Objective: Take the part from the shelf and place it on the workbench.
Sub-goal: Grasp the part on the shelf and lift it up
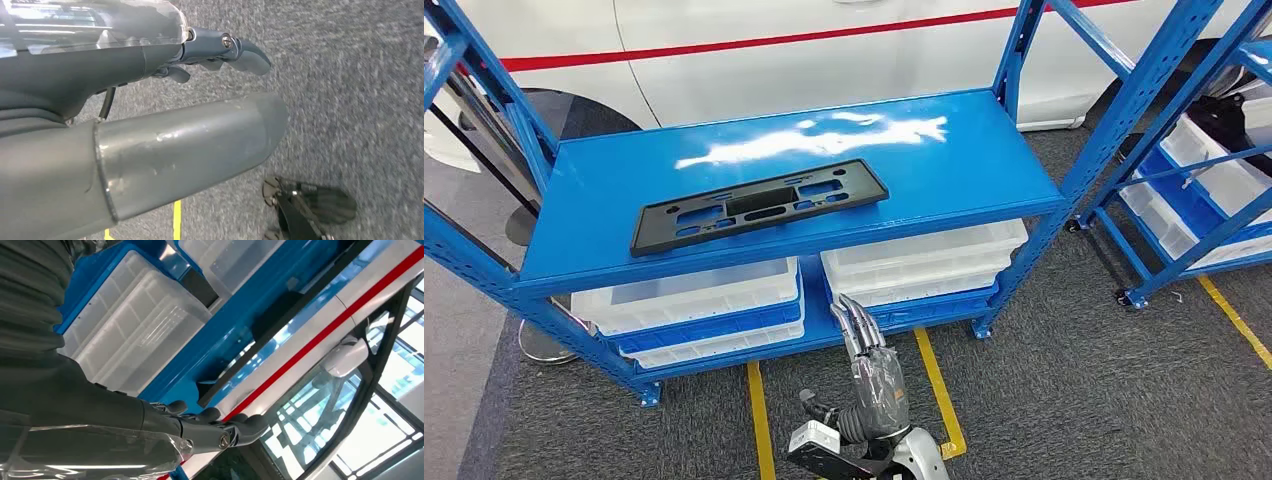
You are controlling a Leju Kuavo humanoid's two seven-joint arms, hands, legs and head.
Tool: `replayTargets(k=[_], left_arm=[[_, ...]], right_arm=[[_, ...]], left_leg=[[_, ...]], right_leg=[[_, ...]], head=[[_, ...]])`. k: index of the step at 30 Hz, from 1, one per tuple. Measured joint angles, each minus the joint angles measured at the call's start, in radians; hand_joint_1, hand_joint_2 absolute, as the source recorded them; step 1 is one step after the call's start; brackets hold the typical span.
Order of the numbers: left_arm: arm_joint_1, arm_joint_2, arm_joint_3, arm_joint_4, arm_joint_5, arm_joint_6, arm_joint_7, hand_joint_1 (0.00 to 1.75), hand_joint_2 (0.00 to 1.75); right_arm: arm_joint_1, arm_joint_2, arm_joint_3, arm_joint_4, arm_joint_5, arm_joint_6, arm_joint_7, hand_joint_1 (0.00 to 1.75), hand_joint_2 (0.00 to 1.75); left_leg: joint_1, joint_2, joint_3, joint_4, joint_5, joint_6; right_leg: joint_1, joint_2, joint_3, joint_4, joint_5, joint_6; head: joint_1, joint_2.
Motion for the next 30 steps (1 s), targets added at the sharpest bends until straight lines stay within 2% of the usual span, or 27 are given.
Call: replayTargets(k=[2,4,5,6,7,8,9,10,11,15,17,19,20,21,22,24,25,26,28,30], left_arm=[[0.0,0.0,0.0,0.0,0.0,0.0,0.0,0.0,0.0],[0.002,0.002,0.0,0.001,-0.001,0.0,0.001,0.0,0.0],[0.003,0.002,0.0,0.001,-0.001,0.0,0.002,0.0,0.0],[0.005,0.003,0.0,0.001,-0.001,0.0,0.002,0.0,0.0],[0.005,0.003,0.0,0.001,-0.002,0.001,0.003,0.0,0.0],[0.006,0.003,0.0,0.001,-0.002,0.001,0.003,0.0,0.0],[0.005,0.003,0.0,0.001,-0.003,0.001,0.003,0.0,0.0],[0.005,0.003,0.0,0.001,-0.004,0.001,0.003,0.0,0.0],[0.004,0.003,0.0,0.001,-0.005,0.002,0.004,0.0,0.0],[0.008,0.003,0.0,0.001,-0.006,0.004,0.006,0.0,0.0],[0.008,0.003,0.0,0.001,-0.006,0.004,0.006,0.0,0.0],[0.007,0.003,0.0,0.001,-0.006,0.004,0.006,0.0,0.0],[0.007,0.003,0.0,0.001,-0.006,0.004,0.007,0.0,0.0],[0.008,0.003,0.0,0.001,-0.006,0.004,0.007,0.0,0.0],[0.009,0.003,0.0,0.001,-0.006,0.004,0.007,0.0,0.0],[0.01,0.002,0.0,0.001,-0.007,0.004,0.007,0.0,0.0],[0.01,0.001,0.0,0.001,-0.007,0.004,0.007,0.0,0.0],[0.008,0.001,0.0,0.001,-0.007,0.004,0.008,0.0,0.0],[0.007,0.0,0.0,0.002,-0.008,0.005,0.008,0.0,0.0],[0.007,-0.001,0.0,0.002,-0.008,0.006,0.01,0.0,0.0]], right_arm=[[0.0,0.0,0.0,0.0,0.0,0.0,0.0,0.0,1.75],[0.001,0.001,0.001,0.0,-0.002,0.0,0.0,0.0,1.75],[0.002,0.001,0.001,0.0,-0.003,0.0,0.0,0.0,1.75],[0.003,0.001,0.001,0.0,-0.003,0.0,0.0,0.0,1.75],[0.004,0.001,0.001,0.0,-0.004,0.001,0.0,0.0,1.75],[0.004,0.001,0.001,0.0,-0.004,0.001,0.0,0.0,1.75],[0.004,0.002,0.001,0.0,-0.005,0.001,0.0,0.0,1.75],[0.004,0.002,0.001,0.0,-0.006,0.001,0.0,0.0,1.75],[0.004,0.002,0.001,0.0,-0.007,0.001,0.0,0.0,1.75],[0.004,0.002,0.002,0.0,-0.013,0.001,0.0,0.0,1.75],[0.003,0.002,0.002,0.0,-0.015,0.001,0.0,0.0,1.75],[0.005,0.002,0.002,0.0,-0.016,0.001,0.0,0.0,1.75],[0.006,0.002,0.002,0.0,-0.017,0.001,0.0,0.0,1.75],[0.007,0.002,0.002,0.0,-0.018,0.001,0.0,0.0,1.75],[0.007,0.002,0.002,0.0,-0.018,0.001,0.0,0.0,1.75],[0.007,0.002,0.002,0.001,-0.018,0.001,0.0,0.0,1.75],[0.007,0.002,0.002,0.001,-0.018,0.001,0.0,0.0,1.75],[0.007,0.002,0.002,0.001,-0.018,0.001,0.0,0.0,1.75],[0.008,0.002,0.002,0.001,-0.019,0.001,0.0,0.0,1.75],[0.009,0.003,0.002,0.0,-0.019,0.001,-0.001,0.0,1.75]], left_leg=[[0.001,0.0,-0.035,0.07,-0.034,-0.004],[0.003,0.0,-0.105,0.199,-0.083,-0.012],[0.003,0.0,-0.13,0.237,-0.087,-0.015],[0.004,0.0,-0.135,0.235,-0.068,-0.015],[0.005,0.0,-0.12,0.195,-0.032,-0.015],[0.006,0.001,-0.092,0.126,0.01,-0.014],[0.005,0.001,-0.062,0.062,0.038,-0.012],[0.003,0.0,-0.038,0.013,0.052,-0.007],[0.001,-0.001,-0.025,-0.013,0.052,-0.002],[0.003,-0.002,-0.007,-0.029,0.038,0.026],[0.004,-0.001,0.008,-0.035,0.031,0.039],[0.002,-0.001,0.017,-0.036,0.022,0.046],[0.001,-0.001,0.022,-0.036,0.017,0.047],[0.0,-0.002,0.029,-0.035,0.011,0.046],[-0.001,-0.002,0.039,-0.036,0.003,0.045],[-0.001,-0.003,0.061,-0.037,-0.012,0.041],[0.0,-0.004,0.068,-0.038,-0.018,0.037],[0.0,-0.004,0.071,-0.039,-0.024,0.032],[-0.001,-0.003,0.077,-0.035,-0.026,0.019],[-0.002,-0.002,0.081,-0.016,-0.03,0.008]], right_leg=[[0.0,-0.001,0.002,0.0,-0.002,-0.004],[0.0,-0.002,0.006,0.0,-0.008,-0.008],[0.0,-0.001,0.009,0.001,-0.011,-0.008],[0.0,0.0,0.013,0.002,-0.016,-0.007],[-0.001,0.001,0.02,0.003,-0.021,-0.005],[-0.001,0.001,0.028,0.004,-0.029,-0.001],[0.0,0.001,0.035,0.006,-0.036,0.004],[0.001,0.002,0.038,0.007,-0.042,0.01],[0.003,0.002,0.039,0.008,-0.047,0.016],[0.004,0.002,0.04,0.032,-0.055,0.034],[0.003,0.001,-0.004,0.118,-0.093,0.041],[0.002,0.001,-0.088,0.249,-0.143,0.046],[0.002,0.001,-0.123,0.291,-0.149,0.047],[0.003,0.001,-0.142,0.3,-0.134,0.045],[0.003,0.001,-0.141,0.271,-0.099,0.042],[0.008,0.0,-0.103,0.148,-0.006,0.03],[0.013,0.0,-0.087,0.094,0.015,0.022],[0.018,0.001,-0.078,0.059,0.026,0.015],[0.024,0.004,-0.074,0.036,0.019,0.002],[0.017,0.007,-0.052,0.023,0.023,-0.008]], head=[[0.0,0.0],[0.0,0.0],[0.0,0.0],[0.0,0.0],[0.0,0.0],[0.0,0.0],[0.0,0.0],[-0.001,0.0],[-0.001,0.0],[-0.001,0.0],[0.0,0.0],[0.0,0.0],[0.0,0.0],[0.0,0.0],[0.0,0.0],[-0.001,0.0],[-0.001,0.0],[0.0,0.0],[0.001,0.0],[0.002,0.0]])
